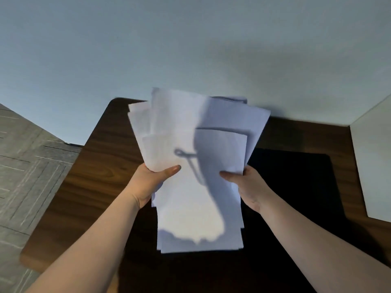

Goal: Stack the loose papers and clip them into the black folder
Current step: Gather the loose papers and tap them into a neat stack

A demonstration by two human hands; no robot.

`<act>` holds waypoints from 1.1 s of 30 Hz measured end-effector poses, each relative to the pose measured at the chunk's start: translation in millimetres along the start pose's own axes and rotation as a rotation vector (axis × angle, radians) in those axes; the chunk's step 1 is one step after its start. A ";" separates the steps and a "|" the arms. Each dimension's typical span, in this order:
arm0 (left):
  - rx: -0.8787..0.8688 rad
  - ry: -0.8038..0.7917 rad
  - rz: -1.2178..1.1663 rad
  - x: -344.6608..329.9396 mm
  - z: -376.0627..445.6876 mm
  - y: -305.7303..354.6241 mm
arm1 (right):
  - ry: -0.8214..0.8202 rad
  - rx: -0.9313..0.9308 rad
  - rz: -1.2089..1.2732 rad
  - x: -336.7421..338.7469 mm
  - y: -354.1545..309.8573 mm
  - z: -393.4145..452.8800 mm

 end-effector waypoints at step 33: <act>-0.267 0.060 0.101 -11.5 -8.6 80.7 | 0.099 0.476 -0.218 -29.0 -105.8 -25.5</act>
Point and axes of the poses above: each hand's wrist, its own z-axis towards the middle knuckle, its own x-axis out of the back of the hand, y = z × x, the point moved 8 cm from there along z, towards the middle knuckle, and after that the axes turned 9 degrees about y, right-handed, at the moved point
